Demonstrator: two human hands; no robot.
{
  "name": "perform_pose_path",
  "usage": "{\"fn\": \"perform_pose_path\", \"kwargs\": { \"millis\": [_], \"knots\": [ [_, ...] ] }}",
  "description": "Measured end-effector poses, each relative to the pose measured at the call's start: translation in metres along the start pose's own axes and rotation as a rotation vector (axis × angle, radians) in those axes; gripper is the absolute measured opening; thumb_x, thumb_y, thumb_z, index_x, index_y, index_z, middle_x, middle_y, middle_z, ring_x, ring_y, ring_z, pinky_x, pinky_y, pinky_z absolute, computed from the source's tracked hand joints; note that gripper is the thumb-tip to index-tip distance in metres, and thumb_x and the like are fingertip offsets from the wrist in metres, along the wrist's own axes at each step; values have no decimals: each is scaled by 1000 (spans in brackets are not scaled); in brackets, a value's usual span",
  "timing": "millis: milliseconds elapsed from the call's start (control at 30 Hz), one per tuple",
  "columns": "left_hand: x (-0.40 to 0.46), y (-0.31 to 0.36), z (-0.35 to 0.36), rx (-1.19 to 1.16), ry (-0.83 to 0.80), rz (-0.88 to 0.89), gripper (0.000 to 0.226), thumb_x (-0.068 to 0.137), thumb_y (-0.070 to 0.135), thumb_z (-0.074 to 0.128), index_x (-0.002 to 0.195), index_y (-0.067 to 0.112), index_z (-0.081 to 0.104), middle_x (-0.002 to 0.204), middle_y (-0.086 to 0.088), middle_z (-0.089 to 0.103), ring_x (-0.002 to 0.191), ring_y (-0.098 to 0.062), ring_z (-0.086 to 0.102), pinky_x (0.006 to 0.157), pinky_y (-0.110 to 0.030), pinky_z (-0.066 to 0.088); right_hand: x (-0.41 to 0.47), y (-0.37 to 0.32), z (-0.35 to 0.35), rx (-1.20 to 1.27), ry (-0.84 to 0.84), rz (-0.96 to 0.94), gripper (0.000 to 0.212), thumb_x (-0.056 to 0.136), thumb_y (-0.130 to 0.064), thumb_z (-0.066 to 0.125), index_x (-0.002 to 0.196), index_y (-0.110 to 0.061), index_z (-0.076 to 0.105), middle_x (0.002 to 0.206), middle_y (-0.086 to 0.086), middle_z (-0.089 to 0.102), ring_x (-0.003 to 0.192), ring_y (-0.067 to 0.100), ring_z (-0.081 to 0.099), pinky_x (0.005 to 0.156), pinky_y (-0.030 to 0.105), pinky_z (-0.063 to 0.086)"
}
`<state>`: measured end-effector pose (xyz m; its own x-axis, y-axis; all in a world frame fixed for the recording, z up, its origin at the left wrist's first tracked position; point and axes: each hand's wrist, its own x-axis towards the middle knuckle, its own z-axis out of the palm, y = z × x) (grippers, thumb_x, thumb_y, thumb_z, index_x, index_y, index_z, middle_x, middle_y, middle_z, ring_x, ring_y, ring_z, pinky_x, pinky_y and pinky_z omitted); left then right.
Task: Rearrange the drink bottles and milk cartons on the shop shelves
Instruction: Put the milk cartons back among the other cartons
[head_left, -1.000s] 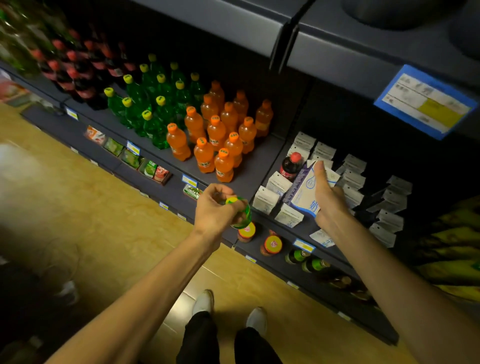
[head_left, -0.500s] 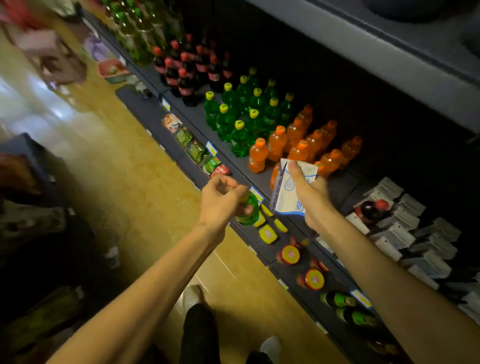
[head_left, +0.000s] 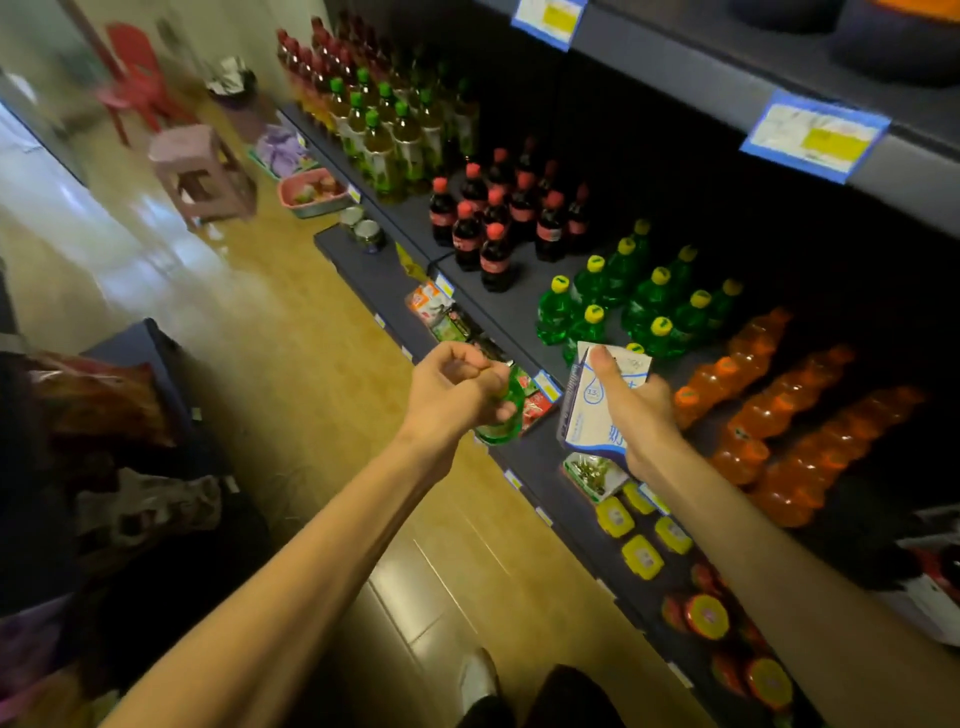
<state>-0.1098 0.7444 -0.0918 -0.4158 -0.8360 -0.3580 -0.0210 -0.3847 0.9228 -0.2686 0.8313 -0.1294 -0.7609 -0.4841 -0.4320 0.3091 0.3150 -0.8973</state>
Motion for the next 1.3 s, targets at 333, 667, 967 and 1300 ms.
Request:
{"fn": "perform_pose_path", "kwargs": {
  "millis": [333, 667, 967, 1300],
  "knots": [
    [111, 44, 32, 24, -128, -42, 24, 93, -5, 59, 85, 11, 43, 76, -15, 47, 45, -23, 55, 45, -25, 48, 86, -32, 0, 44, 167, 44, 29, 86, -44, 71, 80, -20, 57, 78, -2, 66, 65, 10, 64, 44, 20, 50],
    [200, 87, 82, -108, -322, -140, 23, 97, 2, 54, 82, 17, 44, 88, -8, 65, 49, -18, 59, 41, -19, 41, 126, -66, -7, 156, 321, 23, 22, 90, -37, 69, 84, -17, 60, 85, 1, 65, 65, 5, 60, 41, 10, 45],
    [275, 81, 145, -90, -553, -298, 20, 99, -4, 41, 93, 15, 45, 78, -7, 52, 59, -18, 61, 57, -29, 59, 127, -76, 19, 336, 549, 8, 26, 88, -42, 70, 80, -30, 49, 78, -15, 57, 68, 3, 59, 67, 25, 53],
    [310, 55, 203, 129, -709, -386, 22, 100, -4, 37, 118, 0, 49, 84, -14, 52, 59, -23, 63, 41, -23, 50, 117, -65, 38, 390, 697, -59, 26, 85, -48, 71, 98, -26, 66, 94, -7, 73, 79, 3, 69, 63, 21, 55]
  ]
}}
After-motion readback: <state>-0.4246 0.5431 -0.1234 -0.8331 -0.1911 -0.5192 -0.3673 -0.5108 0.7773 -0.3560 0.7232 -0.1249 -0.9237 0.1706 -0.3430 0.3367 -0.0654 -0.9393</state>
